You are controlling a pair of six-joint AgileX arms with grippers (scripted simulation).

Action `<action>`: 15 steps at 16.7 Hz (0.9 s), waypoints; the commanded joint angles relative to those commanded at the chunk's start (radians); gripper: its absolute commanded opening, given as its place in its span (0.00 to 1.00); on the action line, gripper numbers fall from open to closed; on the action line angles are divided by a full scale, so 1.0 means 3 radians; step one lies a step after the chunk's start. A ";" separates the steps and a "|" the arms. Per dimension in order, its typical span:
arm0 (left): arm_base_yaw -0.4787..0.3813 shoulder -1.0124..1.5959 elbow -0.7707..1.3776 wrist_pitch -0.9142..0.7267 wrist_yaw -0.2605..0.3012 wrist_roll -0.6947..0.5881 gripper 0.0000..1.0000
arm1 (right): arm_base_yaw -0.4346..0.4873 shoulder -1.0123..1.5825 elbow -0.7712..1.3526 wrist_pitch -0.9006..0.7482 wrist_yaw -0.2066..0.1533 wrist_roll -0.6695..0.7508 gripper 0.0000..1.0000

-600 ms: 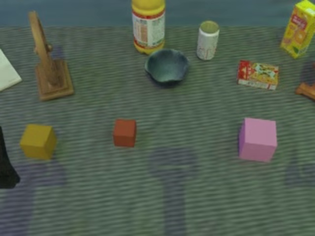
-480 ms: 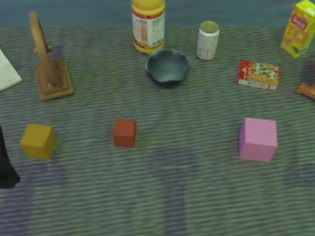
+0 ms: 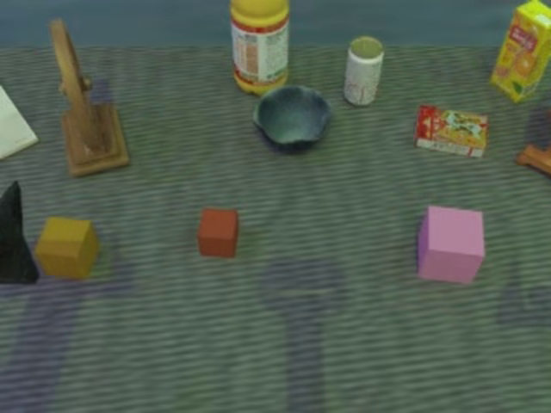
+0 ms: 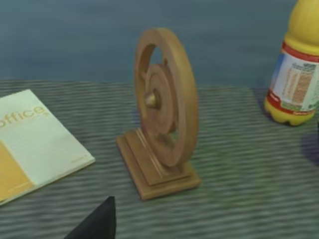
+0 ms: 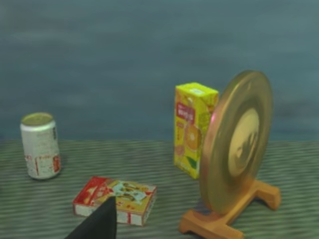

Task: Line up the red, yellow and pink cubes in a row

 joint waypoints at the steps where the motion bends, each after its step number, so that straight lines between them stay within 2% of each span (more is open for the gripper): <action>1: -0.0070 0.0314 0.0261 -0.0164 0.0003 -0.0050 1.00 | 0.0000 0.0000 0.0000 0.0000 0.0000 0.0000 1.00; 10: -0.0746 0.3750 0.2807 -0.1832 0.0008 -0.0555 1.00 | 0.0000 0.0000 0.0000 0.0000 0.0000 0.0000 1.00; 15: -0.1056 0.5253 0.4000 -0.2597 0.0005 -0.0799 1.00 | 0.0000 0.0000 0.0000 0.0000 0.0000 0.0000 1.00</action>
